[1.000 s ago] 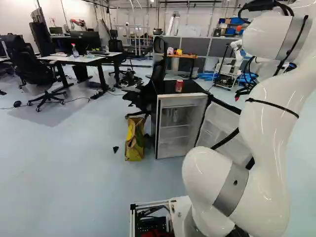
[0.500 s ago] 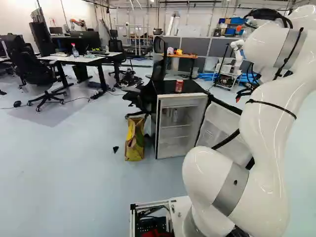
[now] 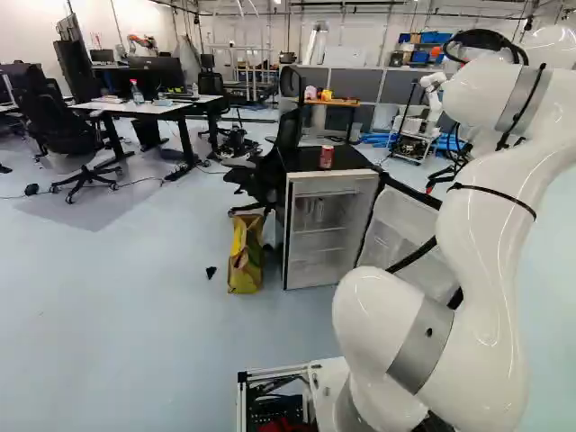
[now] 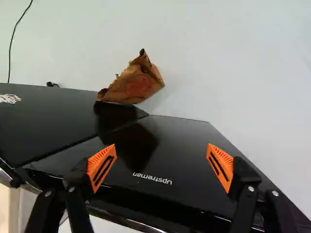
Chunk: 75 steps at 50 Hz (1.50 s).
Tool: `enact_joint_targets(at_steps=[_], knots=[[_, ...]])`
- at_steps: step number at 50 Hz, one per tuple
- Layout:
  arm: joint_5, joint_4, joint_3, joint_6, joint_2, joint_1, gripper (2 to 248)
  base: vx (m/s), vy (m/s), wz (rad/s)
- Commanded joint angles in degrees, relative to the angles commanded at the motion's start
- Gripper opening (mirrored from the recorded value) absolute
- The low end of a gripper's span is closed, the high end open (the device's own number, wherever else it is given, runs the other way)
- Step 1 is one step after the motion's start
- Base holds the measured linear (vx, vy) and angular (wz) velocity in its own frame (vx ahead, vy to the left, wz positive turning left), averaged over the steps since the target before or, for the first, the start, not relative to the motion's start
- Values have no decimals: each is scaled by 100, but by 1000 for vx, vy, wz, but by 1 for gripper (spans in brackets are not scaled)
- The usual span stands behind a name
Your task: Grab a drink from the fridge
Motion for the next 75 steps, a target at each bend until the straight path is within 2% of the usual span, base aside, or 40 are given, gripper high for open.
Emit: enact_joint_targets(at_steps=[7, 26, 75], knots=[[0, 0, -40, 0, -109, 0, 247, 0, 0, 0], [0, 0, 14, 0, -75, -10, 247, 0, 0, 0], [0, 0, 874, 0, 479, -106, 247, 0, 0, 0]])
